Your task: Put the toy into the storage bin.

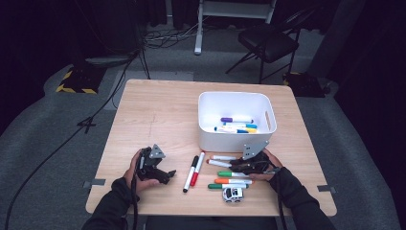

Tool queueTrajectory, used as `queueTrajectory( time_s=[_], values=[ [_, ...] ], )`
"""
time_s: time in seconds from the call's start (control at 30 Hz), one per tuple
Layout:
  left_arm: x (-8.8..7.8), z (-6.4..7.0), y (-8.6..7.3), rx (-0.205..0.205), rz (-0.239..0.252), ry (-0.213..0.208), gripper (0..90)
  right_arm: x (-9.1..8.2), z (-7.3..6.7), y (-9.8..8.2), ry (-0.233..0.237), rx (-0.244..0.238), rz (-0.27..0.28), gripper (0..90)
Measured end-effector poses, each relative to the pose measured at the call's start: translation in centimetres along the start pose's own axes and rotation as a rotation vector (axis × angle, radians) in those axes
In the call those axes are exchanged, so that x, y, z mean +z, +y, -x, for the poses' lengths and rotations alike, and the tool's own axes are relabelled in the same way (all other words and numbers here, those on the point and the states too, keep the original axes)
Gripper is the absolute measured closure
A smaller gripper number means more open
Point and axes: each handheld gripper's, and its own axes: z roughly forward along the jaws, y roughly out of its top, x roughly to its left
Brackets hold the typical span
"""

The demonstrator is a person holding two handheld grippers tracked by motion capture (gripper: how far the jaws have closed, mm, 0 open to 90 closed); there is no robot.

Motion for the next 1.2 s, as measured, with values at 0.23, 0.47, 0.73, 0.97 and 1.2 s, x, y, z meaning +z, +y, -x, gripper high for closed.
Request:
queueTrajectory(
  time_s=[0.23, 0.47, 0.73, 0.97, 1.2],
  values=[
    [0.0, 0.0, 0.0, 0.001, -0.001, 0.001, 0.2, -2.5, -0.1, 0.1, -0.024, -0.008, 0.057, 74.3],
    [0.0, 0.0, 0.0, 0.001, 0.0, 0.001, 0.2, -4.7, -0.6, 0.5, -0.034, -0.033, 0.089, 74.3],
    [0.0, 0.0, 0.0, 0.001, -0.001, 0.001, 0.2, -7.1, -0.9, 1.1, -0.05, -0.071, 0.119, 74.3],
    [0.0, 0.0, 0.0, 0.001, 0.0, 0.001, 0.2, -9.4, -1.1, 2.0, -0.074, -0.086, 0.131, 74.3],
    [0.0, 0.0, 0.0, 0.0, 0.0, 0.0, 0.2, -11.7, -1.0, 3.0, -0.095, -0.114, 0.157, 74.3]
  ],
)
